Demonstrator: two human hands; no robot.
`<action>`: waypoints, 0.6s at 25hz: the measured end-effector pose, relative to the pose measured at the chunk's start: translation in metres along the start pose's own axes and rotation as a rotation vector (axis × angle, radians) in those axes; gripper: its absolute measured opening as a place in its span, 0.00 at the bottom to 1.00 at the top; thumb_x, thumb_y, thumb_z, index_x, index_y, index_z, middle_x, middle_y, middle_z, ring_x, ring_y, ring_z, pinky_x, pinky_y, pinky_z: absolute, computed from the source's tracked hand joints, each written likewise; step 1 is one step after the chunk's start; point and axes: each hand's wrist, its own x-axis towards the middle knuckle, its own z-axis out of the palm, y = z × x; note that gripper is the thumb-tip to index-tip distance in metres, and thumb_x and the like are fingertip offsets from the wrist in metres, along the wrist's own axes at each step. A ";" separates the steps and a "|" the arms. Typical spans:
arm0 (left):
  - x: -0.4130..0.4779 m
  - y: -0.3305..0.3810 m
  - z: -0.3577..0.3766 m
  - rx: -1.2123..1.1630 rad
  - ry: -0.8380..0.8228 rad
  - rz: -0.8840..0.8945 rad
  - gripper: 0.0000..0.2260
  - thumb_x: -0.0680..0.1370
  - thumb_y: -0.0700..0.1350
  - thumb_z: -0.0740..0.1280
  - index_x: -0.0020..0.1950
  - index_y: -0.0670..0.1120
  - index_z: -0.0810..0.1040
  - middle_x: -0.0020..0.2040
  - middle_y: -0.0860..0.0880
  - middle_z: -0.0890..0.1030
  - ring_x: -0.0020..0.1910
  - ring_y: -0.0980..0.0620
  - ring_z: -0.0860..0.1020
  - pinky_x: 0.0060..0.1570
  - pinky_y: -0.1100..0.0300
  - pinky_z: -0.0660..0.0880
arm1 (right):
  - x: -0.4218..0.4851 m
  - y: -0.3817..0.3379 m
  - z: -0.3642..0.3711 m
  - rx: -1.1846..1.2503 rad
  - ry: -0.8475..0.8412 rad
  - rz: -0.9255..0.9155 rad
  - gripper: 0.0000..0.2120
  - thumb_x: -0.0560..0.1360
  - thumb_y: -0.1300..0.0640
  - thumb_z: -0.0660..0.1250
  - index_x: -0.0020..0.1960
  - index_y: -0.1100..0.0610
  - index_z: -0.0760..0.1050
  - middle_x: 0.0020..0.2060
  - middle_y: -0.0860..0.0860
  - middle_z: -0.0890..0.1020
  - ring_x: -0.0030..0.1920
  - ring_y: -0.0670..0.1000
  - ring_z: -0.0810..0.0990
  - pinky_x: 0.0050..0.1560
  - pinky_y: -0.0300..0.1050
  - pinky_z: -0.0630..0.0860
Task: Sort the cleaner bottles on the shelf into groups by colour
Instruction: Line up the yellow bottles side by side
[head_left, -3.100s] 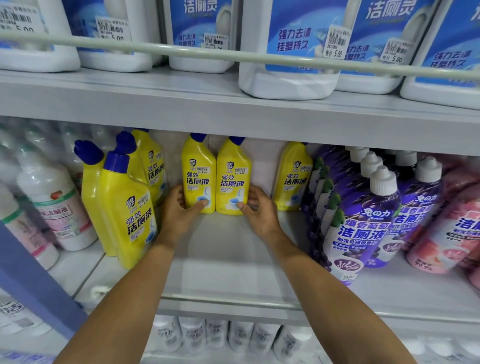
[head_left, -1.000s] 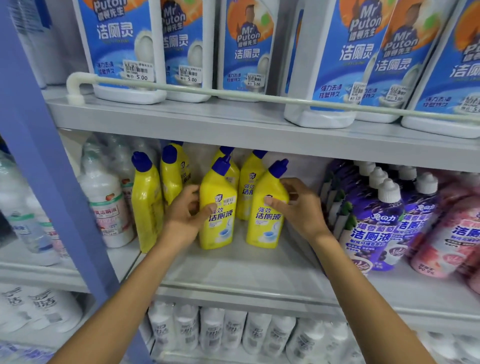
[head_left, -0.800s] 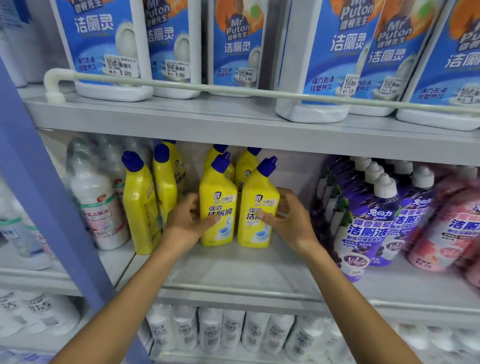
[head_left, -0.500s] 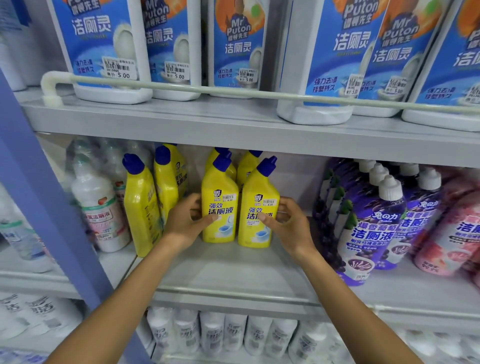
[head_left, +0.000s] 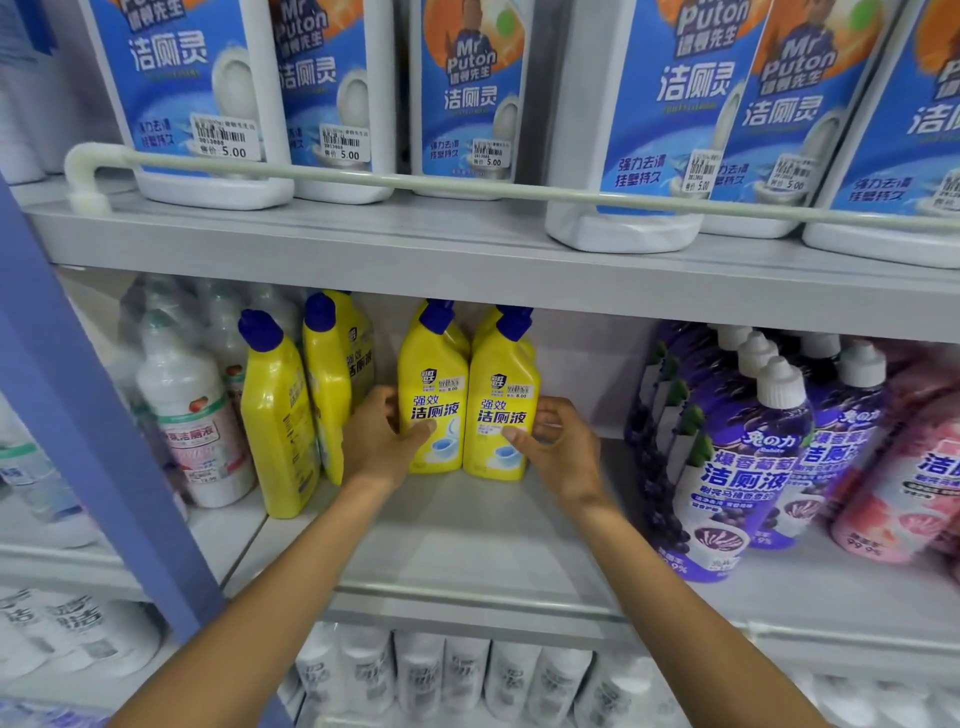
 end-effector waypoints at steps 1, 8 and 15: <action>0.002 0.000 0.001 -0.009 0.007 -0.014 0.17 0.69 0.43 0.81 0.52 0.51 0.78 0.46 0.50 0.85 0.46 0.47 0.85 0.49 0.43 0.82 | 0.001 0.000 0.001 -0.001 0.001 0.003 0.18 0.69 0.60 0.81 0.55 0.55 0.77 0.44 0.41 0.83 0.39 0.32 0.82 0.39 0.26 0.75; 0.010 -0.003 0.008 -0.037 0.009 -0.049 0.21 0.64 0.46 0.80 0.54 0.45 0.80 0.47 0.50 0.86 0.45 0.50 0.85 0.49 0.43 0.82 | 0.013 0.001 0.008 0.019 0.014 0.011 0.16 0.70 0.60 0.80 0.54 0.53 0.78 0.45 0.42 0.85 0.41 0.34 0.83 0.41 0.29 0.77; 0.008 -0.003 0.016 -0.004 0.040 -0.008 0.22 0.67 0.42 0.81 0.58 0.44 0.78 0.49 0.51 0.85 0.48 0.51 0.84 0.51 0.49 0.82 | 0.019 0.005 0.007 0.015 -0.007 0.017 0.17 0.71 0.60 0.79 0.56 0.54 0.78 0.47 0.44 0.85 0.43 0.33 0.83 0.41 0.27 0.77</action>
